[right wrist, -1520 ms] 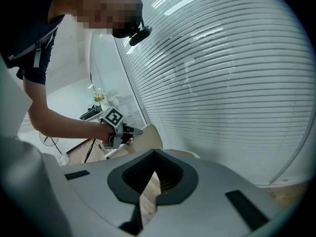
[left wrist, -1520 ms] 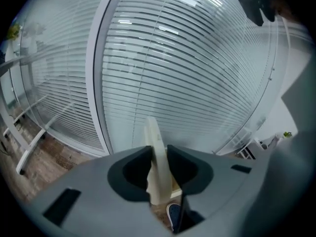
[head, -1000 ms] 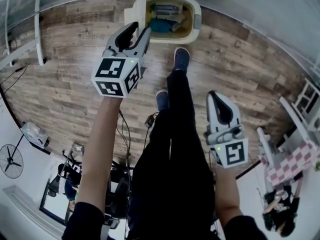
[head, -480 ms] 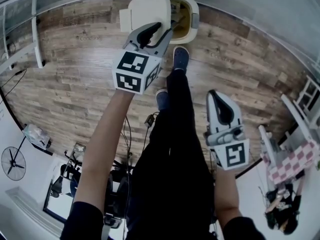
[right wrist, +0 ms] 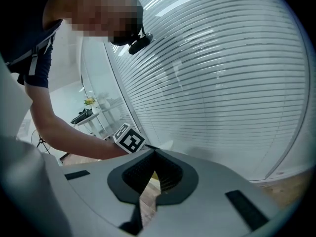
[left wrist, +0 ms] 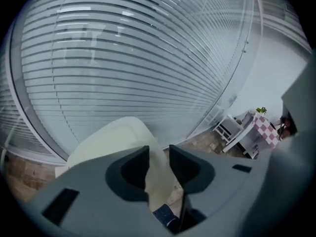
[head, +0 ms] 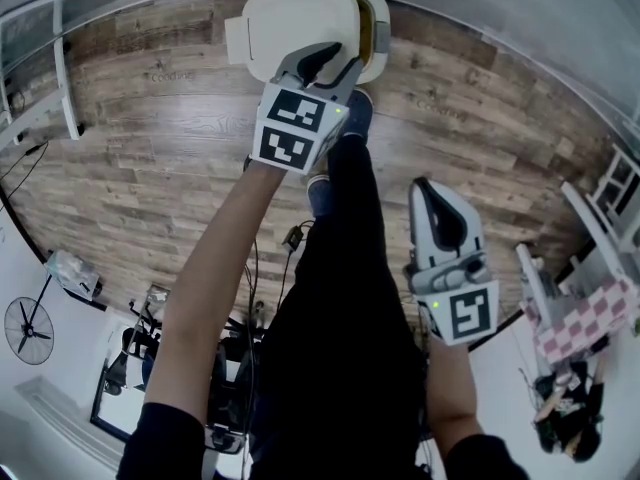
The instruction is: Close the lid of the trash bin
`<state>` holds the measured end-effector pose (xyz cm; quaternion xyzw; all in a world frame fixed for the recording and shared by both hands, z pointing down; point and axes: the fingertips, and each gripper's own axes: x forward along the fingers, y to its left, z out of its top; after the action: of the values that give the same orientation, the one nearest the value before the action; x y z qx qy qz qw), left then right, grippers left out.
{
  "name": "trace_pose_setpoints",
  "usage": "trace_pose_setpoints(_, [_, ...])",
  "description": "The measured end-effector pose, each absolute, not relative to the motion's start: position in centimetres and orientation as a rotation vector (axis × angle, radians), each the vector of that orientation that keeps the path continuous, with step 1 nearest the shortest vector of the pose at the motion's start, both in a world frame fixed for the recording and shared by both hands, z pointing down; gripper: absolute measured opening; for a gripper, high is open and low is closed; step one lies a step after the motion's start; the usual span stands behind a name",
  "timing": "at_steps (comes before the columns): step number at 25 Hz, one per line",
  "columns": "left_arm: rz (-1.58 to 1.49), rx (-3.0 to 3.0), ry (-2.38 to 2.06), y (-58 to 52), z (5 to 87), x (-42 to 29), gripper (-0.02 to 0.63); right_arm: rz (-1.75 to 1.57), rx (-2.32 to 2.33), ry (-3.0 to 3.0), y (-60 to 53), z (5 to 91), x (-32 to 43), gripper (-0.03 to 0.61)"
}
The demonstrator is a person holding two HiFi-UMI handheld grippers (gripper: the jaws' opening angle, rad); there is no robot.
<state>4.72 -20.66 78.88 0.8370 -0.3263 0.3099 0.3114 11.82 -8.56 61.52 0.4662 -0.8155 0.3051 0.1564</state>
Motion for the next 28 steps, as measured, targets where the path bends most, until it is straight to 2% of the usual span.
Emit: trace_pose_setpoints(28, [0.995, 2.178, -0.720, -19.7, 88.0, 8.8, 0.127, 0.907, 1.348, -2.306, -9.5, 62.8, 12.8, 0.003])
